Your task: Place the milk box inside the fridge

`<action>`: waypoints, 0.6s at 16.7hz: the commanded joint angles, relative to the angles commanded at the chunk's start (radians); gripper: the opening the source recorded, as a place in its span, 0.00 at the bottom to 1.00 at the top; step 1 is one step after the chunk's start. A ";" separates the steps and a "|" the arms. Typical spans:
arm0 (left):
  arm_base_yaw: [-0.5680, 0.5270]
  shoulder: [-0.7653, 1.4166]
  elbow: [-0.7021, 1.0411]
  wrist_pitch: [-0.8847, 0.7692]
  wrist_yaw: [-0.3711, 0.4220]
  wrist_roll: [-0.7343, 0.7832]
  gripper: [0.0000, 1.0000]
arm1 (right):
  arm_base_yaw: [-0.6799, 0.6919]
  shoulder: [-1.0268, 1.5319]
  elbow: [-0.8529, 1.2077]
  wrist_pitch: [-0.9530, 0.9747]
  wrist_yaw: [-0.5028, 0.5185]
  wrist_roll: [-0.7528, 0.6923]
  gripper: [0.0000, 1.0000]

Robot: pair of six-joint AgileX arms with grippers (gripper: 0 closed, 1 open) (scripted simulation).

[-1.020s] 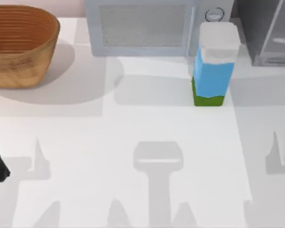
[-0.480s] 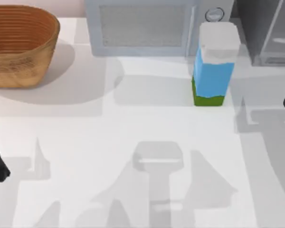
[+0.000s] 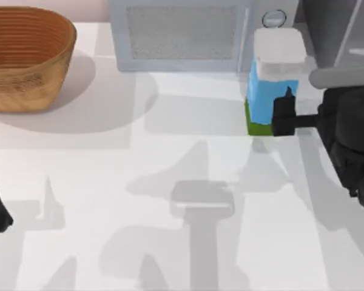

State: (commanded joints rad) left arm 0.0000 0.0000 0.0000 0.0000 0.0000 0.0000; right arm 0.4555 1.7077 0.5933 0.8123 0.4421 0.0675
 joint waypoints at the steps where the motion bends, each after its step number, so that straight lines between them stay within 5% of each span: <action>1: 0.000 0.000 0.000 0.000 0.000 0.000 1.00 | 0.019 0.075 0.031 0.043 0.027 0.010 1.00; 10: 0.000 0.000 0.000 0.000 0.000 0.000 1.00 | 0.107 0.395 0.193 0.256 0.138 0.080 1.00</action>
State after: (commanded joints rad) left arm 0.0000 0.0000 0.0000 0.0000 0.0000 0.0000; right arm 0.5627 2.1025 0.7866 1.0685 0.5801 0.1476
